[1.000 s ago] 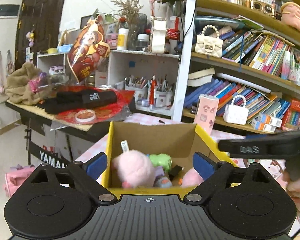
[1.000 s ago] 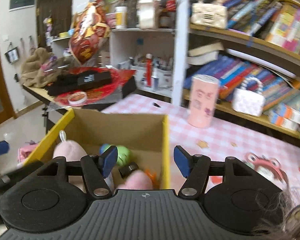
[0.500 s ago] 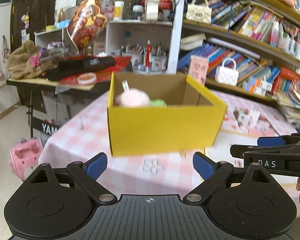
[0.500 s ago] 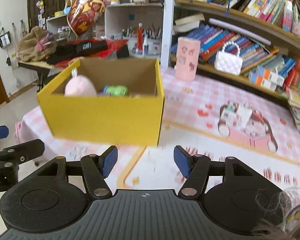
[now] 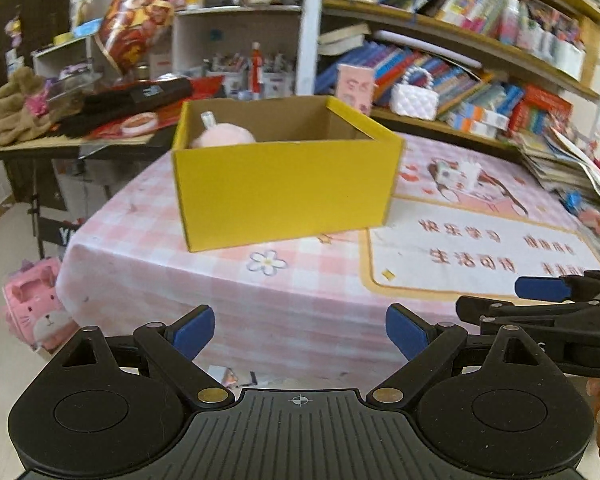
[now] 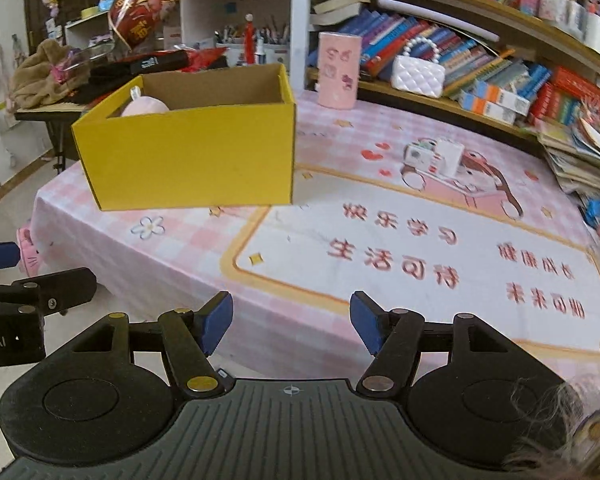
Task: Organize objects
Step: 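Move both empty tools back toward the white charger and small white box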
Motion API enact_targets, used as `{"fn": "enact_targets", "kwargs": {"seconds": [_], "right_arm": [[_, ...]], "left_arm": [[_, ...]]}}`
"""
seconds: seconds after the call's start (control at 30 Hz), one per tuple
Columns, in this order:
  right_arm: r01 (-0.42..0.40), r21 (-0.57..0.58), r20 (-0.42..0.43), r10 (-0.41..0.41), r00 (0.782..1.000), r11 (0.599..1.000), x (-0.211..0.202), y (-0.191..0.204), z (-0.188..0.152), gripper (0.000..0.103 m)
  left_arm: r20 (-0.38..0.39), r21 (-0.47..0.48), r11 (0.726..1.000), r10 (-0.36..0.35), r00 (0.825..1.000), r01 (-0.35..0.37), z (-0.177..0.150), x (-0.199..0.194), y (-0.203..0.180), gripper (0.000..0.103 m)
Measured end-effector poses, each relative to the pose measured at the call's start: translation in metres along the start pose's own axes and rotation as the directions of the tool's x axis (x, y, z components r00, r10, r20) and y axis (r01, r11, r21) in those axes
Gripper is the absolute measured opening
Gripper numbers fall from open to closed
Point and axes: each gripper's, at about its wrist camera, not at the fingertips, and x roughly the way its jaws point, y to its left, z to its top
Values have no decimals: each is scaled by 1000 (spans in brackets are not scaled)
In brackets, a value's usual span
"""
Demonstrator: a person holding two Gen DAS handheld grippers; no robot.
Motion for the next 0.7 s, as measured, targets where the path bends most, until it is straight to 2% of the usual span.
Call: {"fn": "enact_targets", "kwargs": {"seconds": [0.37,0.7], "right_arm": [[104,72,-29,-103,994,992,-19,-19,-26,65],[237,143,-61,-230,971,961,-26,-44,-33,65]], "left_arm": [[-43,93,984,-147,988,150,-3,9,-28,94],[-73,184,952,-235,969,245,5,22,-61,94]]}}
